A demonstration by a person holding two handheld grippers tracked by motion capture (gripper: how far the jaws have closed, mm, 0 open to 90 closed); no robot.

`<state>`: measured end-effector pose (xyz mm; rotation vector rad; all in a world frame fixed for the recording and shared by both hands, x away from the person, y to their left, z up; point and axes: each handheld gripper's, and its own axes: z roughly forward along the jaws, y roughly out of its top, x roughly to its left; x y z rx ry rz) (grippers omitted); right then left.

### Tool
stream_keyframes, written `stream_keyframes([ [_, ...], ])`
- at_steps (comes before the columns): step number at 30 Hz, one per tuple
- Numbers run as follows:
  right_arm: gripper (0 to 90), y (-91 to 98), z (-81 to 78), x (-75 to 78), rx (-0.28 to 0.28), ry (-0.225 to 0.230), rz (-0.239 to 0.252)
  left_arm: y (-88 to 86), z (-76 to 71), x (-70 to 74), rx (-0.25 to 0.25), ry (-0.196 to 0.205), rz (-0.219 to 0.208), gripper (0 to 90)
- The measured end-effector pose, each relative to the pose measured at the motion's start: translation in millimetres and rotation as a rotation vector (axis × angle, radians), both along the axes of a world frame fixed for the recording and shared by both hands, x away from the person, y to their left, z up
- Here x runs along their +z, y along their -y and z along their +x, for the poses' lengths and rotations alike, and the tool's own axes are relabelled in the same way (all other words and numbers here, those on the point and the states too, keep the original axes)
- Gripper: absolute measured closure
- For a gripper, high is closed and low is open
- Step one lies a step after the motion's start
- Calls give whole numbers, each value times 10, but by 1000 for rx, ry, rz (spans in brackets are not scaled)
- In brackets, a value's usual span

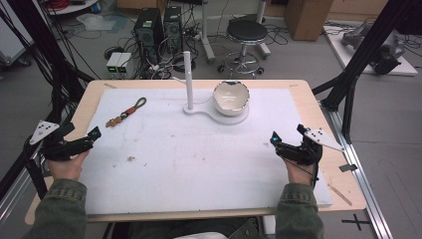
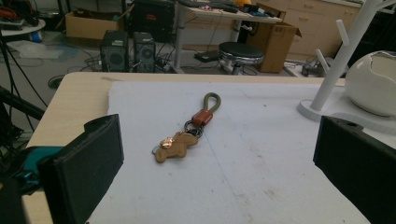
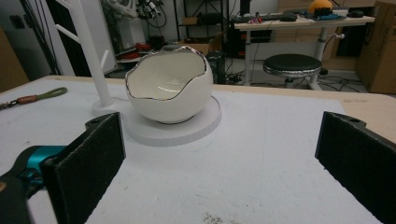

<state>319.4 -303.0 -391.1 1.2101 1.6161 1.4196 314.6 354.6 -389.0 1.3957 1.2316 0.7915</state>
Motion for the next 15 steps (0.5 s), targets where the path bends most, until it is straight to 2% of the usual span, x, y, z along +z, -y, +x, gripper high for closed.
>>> stream_keyframes([
  [12, 6, -14, -26, 5, 5, -20, 16, 53, -15, -8, -25, -39, 45, 21],
  [15, 6, -17, -21, 0, 9, -24, 7, 52, -15, -7, -28, -41, 46, 21],
])
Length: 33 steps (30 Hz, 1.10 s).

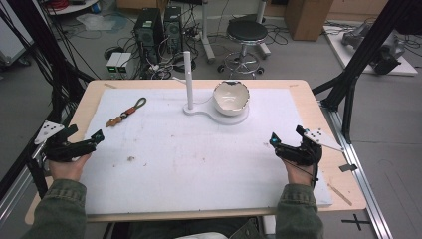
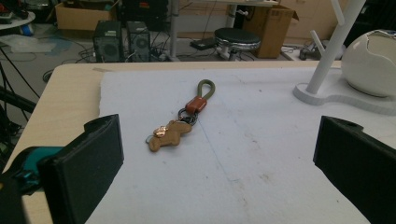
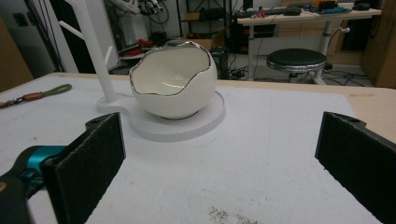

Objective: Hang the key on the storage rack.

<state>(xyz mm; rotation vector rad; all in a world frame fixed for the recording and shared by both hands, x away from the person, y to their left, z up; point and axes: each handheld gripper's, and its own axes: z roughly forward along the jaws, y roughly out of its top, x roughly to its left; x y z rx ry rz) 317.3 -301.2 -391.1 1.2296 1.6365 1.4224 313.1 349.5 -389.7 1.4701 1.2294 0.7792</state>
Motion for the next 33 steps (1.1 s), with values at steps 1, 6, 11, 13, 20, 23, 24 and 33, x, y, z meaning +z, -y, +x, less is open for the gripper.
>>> stream_keyframes([
  [1, 6, -2, 2, -2, 1, 1, -1, 0, 0, 0, 0, 0, 0, 21],
  [6, 6, -15, -3, -6, 1, 2, -4, -19, 5, 4, 4, -12, -10, 21],
  [11, 6, -31, -1, -6, 2, 1, -7, -18, 32, 18, -1, -33, 2, 21],
  [13, 6, -34, -1, -7, 2, 2, -13, -14, 38, 28, -4, -36, 5, 21],
  [20, 6, -31, 2, -8, 1, 3, -18, -22, 79, 51, -41, -75, 11, 21],
  [23, 6, -36, 1, -9, 0, -3, -12, -43, 121, 85, -52, -92, 23, 21],
  [24, 6, -34, 5, -10, 2, 0, -13, -43, 121, 85, -52, -92, 23, 21],
  [33, 6, -35, 10, -15, -3, -5, -9, -14, 237, 213, -86, -108, 53, 21],
])
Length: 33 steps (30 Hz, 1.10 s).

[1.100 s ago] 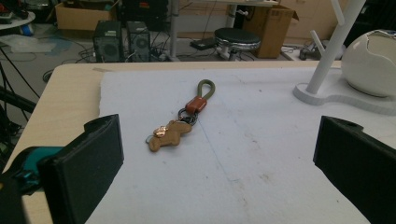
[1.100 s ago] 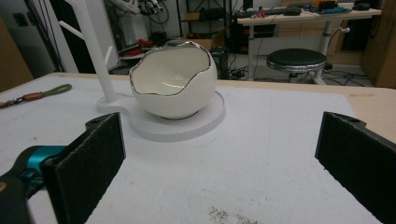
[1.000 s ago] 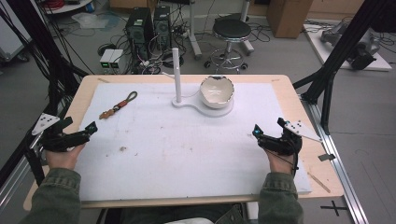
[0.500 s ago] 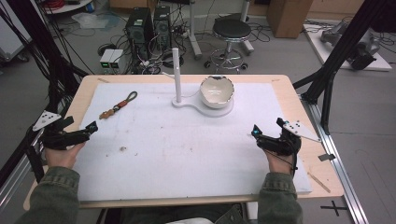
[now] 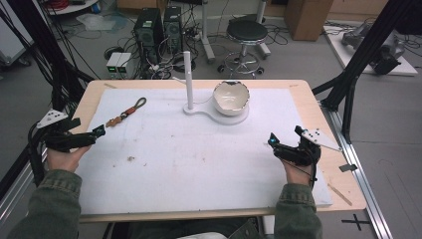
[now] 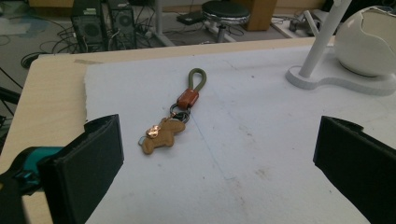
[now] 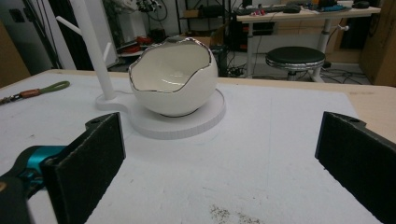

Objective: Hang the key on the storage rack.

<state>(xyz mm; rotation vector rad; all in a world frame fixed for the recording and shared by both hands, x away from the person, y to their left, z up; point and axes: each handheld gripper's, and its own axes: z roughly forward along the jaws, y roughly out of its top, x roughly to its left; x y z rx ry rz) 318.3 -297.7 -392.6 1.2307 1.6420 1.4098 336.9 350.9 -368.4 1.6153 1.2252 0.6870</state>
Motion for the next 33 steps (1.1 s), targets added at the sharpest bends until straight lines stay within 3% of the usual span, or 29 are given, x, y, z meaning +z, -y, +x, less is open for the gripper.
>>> stream_keyframes([
  [11, 6, 5, 10, -16, -1, -1, -6, 132, 214, 205, -67, -29, 60, 21],
  [22, 6, -1, 13, -20, -12, -7, -10, 163, 322, 319, -83, -38, 83, 21],
  [33, 6, -9, 11, -20, -15, -1, -17, 245, 485, 504, -133, -78, 132, 21],
])
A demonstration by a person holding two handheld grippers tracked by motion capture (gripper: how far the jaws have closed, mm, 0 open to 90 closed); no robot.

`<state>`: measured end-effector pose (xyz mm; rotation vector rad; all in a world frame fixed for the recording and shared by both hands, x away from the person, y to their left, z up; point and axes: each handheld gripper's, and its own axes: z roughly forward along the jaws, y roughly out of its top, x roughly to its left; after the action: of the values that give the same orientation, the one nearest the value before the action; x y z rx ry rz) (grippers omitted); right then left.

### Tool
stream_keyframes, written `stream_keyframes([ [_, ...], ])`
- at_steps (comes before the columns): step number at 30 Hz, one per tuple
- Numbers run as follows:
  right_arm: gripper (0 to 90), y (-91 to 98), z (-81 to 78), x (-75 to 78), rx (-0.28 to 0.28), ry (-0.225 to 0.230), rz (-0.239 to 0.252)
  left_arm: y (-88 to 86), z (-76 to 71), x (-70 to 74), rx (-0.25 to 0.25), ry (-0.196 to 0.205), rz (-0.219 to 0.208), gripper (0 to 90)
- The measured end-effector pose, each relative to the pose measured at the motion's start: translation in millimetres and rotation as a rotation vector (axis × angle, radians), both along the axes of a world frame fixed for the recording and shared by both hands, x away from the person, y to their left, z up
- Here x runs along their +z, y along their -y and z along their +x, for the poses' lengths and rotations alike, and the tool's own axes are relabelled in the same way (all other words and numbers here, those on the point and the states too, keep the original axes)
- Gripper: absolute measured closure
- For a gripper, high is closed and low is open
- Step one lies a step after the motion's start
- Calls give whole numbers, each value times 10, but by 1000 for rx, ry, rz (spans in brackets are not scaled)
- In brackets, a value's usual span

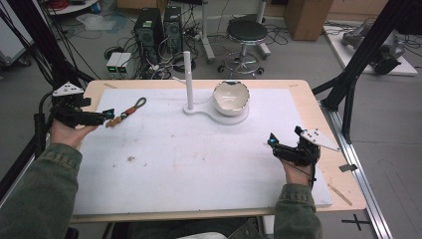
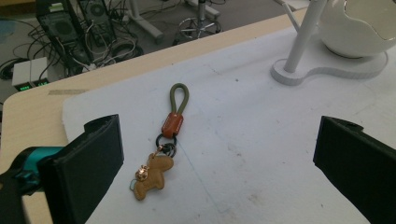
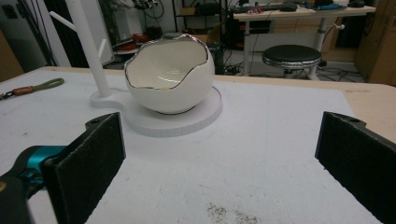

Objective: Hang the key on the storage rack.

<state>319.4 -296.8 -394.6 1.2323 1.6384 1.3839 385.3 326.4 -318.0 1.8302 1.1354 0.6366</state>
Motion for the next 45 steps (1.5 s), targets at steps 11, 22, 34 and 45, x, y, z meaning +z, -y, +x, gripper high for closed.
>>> stream_keyframes([
  [11, 6, -5, 1, -4, -7, -2, -5, -17, 176, 182, -31, -52, 57, 21],
  [22, 6, -15, 6, -9, -1, -7, -8, 74, 394, 281, -106, -97, 123, 21],
  [34, 6, -19, 11, -10, 3, 0, -14, 74, 711, 85, -103, -117, 143, 21],
  [45, 6, -11, -4, -10, 5, -5, -13, 36, 946, -150, -69, -161, 167, 22],
])
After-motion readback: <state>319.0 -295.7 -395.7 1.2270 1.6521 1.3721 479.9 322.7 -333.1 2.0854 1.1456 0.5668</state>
